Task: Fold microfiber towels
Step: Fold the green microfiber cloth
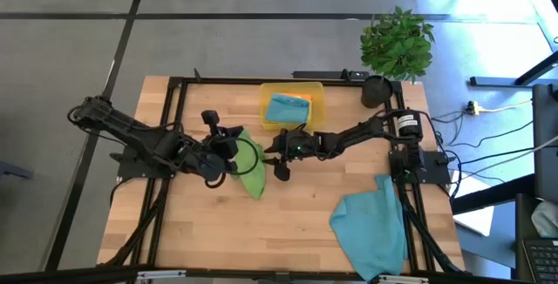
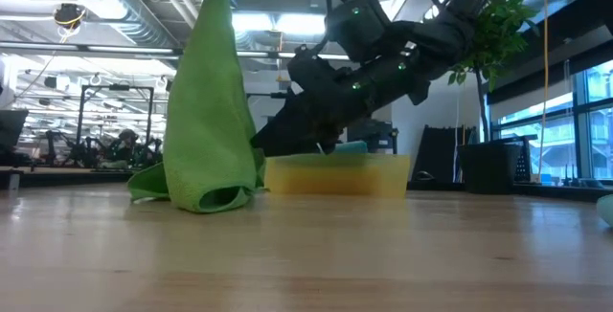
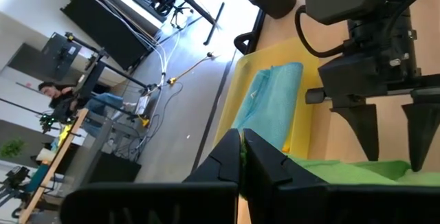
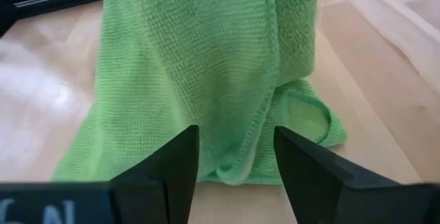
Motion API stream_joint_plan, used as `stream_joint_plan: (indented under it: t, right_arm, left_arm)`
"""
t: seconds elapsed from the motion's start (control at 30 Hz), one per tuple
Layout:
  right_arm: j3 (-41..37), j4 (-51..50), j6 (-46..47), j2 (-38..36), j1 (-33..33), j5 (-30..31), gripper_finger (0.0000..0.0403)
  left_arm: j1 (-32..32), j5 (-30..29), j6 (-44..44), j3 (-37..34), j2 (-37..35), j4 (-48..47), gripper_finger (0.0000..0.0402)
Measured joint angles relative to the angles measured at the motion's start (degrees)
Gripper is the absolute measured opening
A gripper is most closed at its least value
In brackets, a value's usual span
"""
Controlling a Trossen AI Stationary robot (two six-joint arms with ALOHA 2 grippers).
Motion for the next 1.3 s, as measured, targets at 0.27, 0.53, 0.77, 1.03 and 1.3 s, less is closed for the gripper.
stream_joint_plan:
  t: [0.27, 0.53, 0.77, 1.03, 1.3]
  right_arm:
    - [0.02, -1.55, -0.22, 0.0, -0.02, 2.14, 0.0179]
    - [0.02, -2.7, -3.92, 0.0, -0.02, 2.24, 0.0094]
    - [0.0, -4.98, -6.15, 0.0, -0.11, 2.25, 0.0008]
    - [-0.04, -15.54, -9.26, -8.58, 1.39, 13.24, 0.0003]
    - [-0.02, -28.34, -12.9, -26.28, 6.26, 25.1, 0.0002]
  left_arm:
    - [0.0, 0.41, -0.08, 0.0, 0.0, 0.0, 0.0]
    - [0.0, 0.41, -0.2, 0.0, 0.0, 0.02, 0.0]
    - [0.0, 0.41, -0.2, 0.0, 0.0, 0.02, 0.0]
    - [0.0, -0.58, 0.61, 0.0, 0.0, 0.54, 0.0]
    - [0.86, -6.96, 10.52, 0.0, -0.48, 10.22, 0.0]
